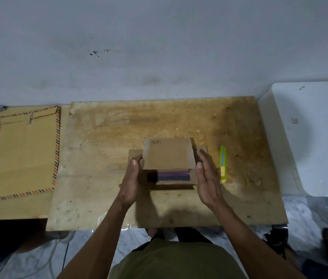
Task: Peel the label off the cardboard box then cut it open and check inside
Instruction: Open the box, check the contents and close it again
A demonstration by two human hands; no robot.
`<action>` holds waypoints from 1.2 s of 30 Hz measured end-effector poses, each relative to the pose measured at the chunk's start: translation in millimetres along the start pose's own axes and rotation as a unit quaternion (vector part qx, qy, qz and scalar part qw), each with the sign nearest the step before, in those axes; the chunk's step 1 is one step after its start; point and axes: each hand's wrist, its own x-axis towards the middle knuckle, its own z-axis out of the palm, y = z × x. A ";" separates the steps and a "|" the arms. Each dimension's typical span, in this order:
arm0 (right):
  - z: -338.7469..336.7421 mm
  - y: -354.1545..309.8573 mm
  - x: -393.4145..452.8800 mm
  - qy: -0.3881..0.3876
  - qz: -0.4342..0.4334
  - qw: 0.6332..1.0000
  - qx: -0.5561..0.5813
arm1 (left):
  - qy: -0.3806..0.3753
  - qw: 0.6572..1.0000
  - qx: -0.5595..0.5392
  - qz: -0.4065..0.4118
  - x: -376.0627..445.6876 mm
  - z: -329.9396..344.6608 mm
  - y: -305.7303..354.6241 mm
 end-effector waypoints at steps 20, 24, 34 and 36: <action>-6.4 -43.2 98.5 -0.025 -0.090 0.993 -0.070 | 0.090 0.979 0.177 0.036 71.1 20.1 50.4; -2.4 -42.2 106.1 -0.005 -0.163 0.957 -0.238 | 0.120 0.917 0.359 0.125 77.3 28.9 45.8; -0.7 -8.5 128.3 -0.115 -0.084 0.903 -0.405 | -0.026 0.804 0.594 -0.009 112.2 14.6 28.4; -3.4 -0.7 126.1 -0.147 -0.082 0.901 -0.401 | -0.084 0.813 0.576 -0.017 113.2 6.5 25.7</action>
